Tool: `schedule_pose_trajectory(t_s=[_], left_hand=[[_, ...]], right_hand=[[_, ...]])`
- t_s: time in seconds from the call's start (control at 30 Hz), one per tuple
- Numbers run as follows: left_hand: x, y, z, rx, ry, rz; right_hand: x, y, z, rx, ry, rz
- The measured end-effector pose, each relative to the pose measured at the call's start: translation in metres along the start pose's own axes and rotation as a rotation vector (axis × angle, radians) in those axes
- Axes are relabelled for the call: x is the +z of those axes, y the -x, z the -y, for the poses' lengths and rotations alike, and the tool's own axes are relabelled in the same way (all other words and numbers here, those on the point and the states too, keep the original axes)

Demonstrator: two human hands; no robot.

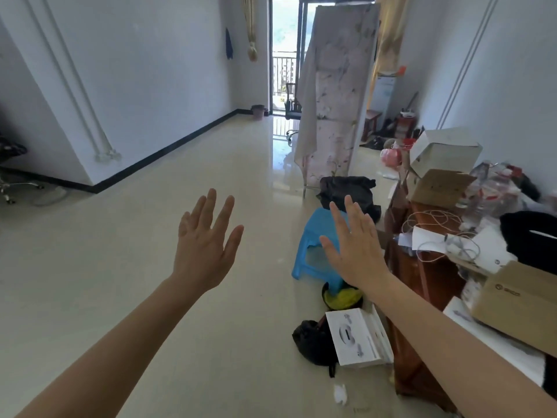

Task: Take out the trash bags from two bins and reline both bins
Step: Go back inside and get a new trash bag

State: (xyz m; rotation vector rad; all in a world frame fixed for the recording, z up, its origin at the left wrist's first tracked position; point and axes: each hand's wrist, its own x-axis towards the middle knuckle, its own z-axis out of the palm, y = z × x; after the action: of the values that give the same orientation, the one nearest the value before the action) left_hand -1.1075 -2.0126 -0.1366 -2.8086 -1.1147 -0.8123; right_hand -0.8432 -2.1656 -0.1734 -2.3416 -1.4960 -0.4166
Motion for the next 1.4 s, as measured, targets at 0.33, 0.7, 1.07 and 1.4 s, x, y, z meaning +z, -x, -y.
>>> schedule_pose_trajectory(t_s=[0.33, 0.7, 1.07, 1.4], left_hand=[[0.194, -0.244, 0.051, 0.143, 0.005, 0.125], [0.31, -0.522, 0.135, 0.101, 0.008, 0.168], [0.498, -0.788, 0.238, 0.199, 0.107, 0.359], [0.659, -1.026, 0.116, 0.648, 0.199, 0.487]], right_hand=[[0.176, -0.205, -0.078, 0.111, -0.001, 0.098], [0.285, -0.508, -0.138, 0.207, -0.09, 0.157], [0.45, -0.728, -0.207, 0.385, 0.02, 0.342], [0.488, -0.812, -0.337, 0.74, 0.112, 0.308]])
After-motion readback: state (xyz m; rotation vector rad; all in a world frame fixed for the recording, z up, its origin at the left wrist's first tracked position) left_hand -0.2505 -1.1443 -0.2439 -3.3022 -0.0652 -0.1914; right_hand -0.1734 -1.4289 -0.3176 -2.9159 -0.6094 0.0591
